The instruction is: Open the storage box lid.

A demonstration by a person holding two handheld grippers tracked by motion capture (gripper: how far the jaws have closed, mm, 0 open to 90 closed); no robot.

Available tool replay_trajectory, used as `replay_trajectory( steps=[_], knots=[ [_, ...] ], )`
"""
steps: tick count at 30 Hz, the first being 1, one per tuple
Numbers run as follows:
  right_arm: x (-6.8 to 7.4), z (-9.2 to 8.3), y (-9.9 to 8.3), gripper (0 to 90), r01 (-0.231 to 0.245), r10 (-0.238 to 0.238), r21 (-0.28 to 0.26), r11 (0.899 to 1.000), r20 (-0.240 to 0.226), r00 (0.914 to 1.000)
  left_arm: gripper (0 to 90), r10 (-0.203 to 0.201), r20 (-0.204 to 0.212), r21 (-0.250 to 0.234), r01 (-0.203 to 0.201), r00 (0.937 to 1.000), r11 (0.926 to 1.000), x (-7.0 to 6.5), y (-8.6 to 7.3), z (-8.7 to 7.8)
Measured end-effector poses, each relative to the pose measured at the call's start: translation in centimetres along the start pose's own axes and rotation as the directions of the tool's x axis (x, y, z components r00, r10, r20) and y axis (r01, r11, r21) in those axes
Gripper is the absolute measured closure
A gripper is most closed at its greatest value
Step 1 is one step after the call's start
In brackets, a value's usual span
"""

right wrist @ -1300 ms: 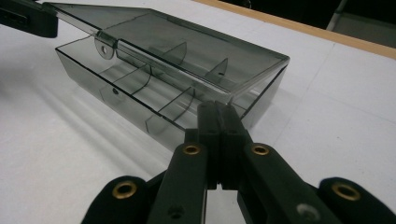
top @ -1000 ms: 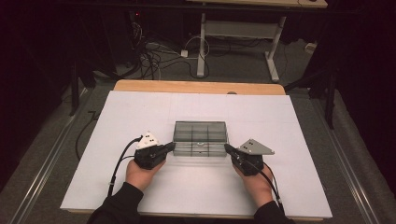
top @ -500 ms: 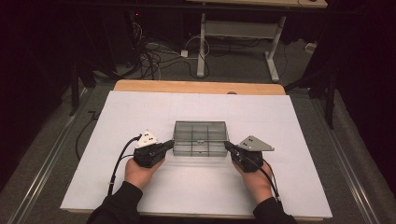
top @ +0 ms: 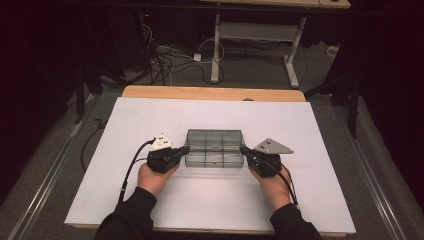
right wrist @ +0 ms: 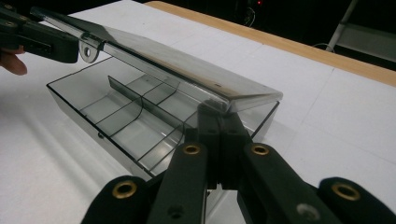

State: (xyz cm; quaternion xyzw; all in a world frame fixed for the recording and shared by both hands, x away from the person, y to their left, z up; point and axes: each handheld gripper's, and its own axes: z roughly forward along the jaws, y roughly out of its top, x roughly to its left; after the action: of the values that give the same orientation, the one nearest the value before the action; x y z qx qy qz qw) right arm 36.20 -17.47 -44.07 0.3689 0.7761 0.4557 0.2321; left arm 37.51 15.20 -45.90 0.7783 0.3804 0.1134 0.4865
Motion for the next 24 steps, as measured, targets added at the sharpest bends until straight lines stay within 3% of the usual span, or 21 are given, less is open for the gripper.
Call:
replay_trajectory(
  steps=[13,18,24],
  knots=[
    [-0.8,1.0,1.1,90.0,-0.003,0.004,-0.011,1.000,0.018,0.9998,87.8,0.001,-0.036,-0.012,-0.001,0.9993,0.9999,0.6,1.6,0.6],
    [-1.0,1.3,1.4,90.0,-0.004,0.004,-0.012,1.000,0.018,0.9998,87.9,-0.022,-0.020,-0.017,0.022,0.9996,0.9996,0.9,2.1,0.9],
    [-1.6,1.6,1.8,90.0,-0.007,0.008,-0.018,1.000,0.023,0.9997,87.9,-0.016,-0.032,-0.017,0.015,0.9994,0.9997,1.1,2.9,1.1]
  ],
)
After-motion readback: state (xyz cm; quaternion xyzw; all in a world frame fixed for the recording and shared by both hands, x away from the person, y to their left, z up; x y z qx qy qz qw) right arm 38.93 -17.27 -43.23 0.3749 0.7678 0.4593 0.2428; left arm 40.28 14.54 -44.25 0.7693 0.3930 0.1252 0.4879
